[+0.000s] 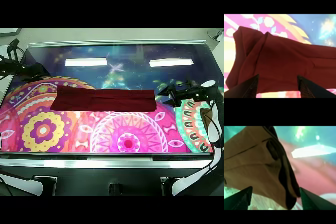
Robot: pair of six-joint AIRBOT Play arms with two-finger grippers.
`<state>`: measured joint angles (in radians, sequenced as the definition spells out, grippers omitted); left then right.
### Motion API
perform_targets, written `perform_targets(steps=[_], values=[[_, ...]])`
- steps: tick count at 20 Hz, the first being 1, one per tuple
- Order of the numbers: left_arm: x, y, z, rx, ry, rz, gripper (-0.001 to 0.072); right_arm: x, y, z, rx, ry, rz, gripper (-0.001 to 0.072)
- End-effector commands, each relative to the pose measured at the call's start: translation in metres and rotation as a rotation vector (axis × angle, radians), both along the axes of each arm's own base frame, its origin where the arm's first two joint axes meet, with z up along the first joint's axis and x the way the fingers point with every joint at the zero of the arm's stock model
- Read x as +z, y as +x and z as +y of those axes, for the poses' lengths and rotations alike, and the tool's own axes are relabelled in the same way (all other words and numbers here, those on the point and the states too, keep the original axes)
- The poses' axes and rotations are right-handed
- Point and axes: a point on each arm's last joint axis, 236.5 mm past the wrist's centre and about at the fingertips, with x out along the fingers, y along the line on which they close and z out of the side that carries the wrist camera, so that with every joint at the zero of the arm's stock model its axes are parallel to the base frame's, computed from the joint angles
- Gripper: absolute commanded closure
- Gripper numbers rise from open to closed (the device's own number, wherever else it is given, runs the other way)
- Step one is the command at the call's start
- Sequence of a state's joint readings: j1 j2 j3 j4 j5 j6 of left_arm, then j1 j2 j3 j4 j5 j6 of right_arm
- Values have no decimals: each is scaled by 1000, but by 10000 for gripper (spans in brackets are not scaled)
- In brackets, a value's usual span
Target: Fold the clothes and pants, and hang the long-sleeved shirts on hangers.
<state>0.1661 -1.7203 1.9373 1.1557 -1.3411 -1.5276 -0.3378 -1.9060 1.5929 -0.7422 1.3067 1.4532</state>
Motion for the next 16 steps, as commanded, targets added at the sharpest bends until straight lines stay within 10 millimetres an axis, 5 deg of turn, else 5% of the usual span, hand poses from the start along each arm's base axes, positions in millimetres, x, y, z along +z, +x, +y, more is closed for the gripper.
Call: perform_targets(steps=[1, 12, 16], values=[[8, -9, -6, -16, 28, 10, 146, -12, 9, -1, -11, 7, -24, 25], [8, -10, -22, -48, 28, 9, 146, -52, 12, 49, 65, -69, 14, 68], [8, -10, -23, -50, 27, 10, 147, -64, 10, 65, 83, -82, 39, 207]])
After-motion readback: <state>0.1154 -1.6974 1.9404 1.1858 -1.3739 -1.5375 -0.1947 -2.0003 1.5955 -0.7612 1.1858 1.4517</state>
